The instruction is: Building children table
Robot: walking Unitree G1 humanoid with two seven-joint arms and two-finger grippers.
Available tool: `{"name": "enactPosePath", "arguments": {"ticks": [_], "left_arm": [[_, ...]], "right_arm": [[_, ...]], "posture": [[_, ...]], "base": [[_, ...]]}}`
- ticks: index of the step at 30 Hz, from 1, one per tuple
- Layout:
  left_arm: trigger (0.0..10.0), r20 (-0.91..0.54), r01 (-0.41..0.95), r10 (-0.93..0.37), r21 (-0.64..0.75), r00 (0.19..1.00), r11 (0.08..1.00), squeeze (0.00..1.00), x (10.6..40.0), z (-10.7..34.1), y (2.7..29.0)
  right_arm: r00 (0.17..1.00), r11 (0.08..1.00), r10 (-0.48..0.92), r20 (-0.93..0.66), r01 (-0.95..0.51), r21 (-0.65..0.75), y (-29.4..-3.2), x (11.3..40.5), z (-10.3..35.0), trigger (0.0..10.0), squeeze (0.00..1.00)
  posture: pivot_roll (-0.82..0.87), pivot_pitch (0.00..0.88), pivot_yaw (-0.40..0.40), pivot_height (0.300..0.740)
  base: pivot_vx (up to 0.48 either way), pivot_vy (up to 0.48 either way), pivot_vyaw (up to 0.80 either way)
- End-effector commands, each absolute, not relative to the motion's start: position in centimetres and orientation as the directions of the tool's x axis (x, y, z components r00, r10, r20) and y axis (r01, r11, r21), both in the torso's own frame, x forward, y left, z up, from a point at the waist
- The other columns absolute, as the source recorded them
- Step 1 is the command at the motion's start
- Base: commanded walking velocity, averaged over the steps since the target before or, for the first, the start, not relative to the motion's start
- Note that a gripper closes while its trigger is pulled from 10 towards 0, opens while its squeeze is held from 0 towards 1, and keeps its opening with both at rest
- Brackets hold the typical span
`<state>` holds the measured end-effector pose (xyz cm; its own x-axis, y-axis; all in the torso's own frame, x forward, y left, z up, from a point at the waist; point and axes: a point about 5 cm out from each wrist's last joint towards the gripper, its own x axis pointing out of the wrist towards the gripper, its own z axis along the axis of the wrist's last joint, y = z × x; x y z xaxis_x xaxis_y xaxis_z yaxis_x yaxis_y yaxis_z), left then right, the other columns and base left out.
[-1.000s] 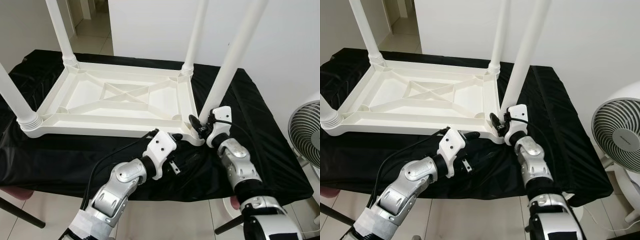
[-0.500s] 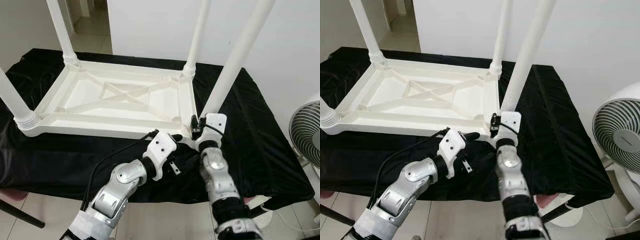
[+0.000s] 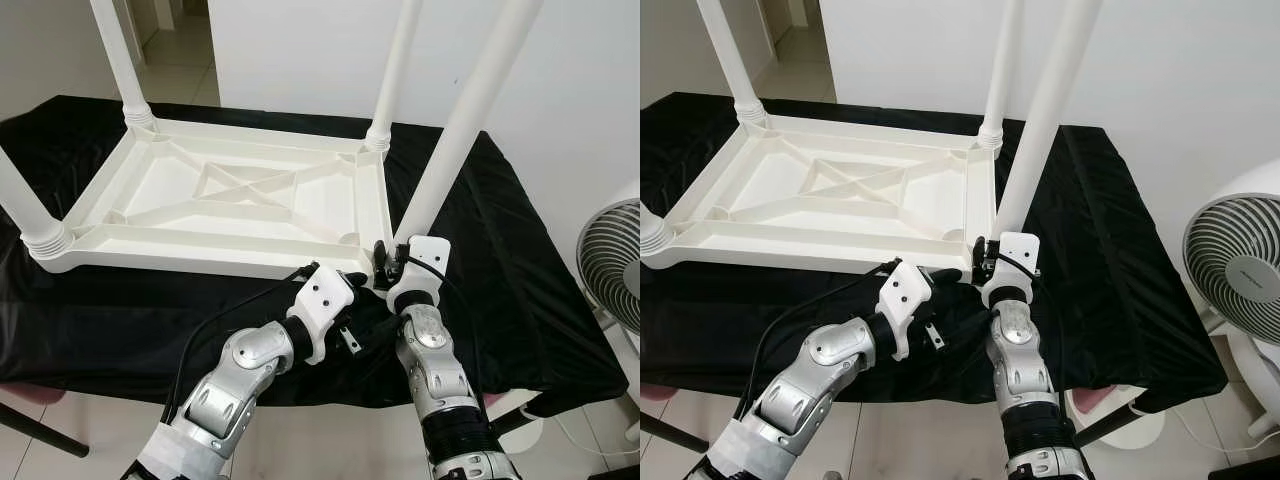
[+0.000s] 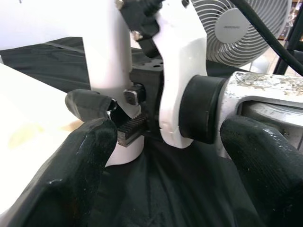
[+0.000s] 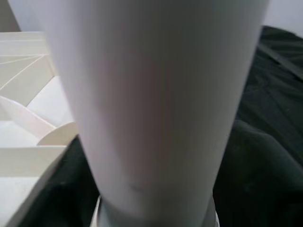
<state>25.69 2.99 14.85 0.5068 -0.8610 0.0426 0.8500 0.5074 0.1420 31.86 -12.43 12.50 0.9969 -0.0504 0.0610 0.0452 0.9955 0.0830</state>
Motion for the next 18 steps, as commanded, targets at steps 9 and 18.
{"name": "enactPosePath", "arguments": {"ticks": [9, 18], "left_arm": [[10.0, 0.042, 0.856, -0.868, 0.151, 0.495, 0.495, 0.0, 25.6, 15.0, 2.8], [10.0, 0.042, 0.858, -0.871, 0.156, 0.489, 0.489, 0.0, 25.8, 15.1, 2.8]], "right_arm": [[0.987, 0.989, 0.142, 0.072, -0.144, 0.026, -14.6, 32.5, 13.4, 10.0, 0.0], [0.904, 0.901, 0.426, 0.044, -0.419, -0.111, -16.3, 33.5, 14.2, 10.0, 0.0]], "posture": [[0.07, 0.05, -0.05, 0.74], [0.07, 0.04, -0.043, 0.74]], "base": [[0.0, 0.0, 0.0], [0.0, 0.0, 0.0]]}}
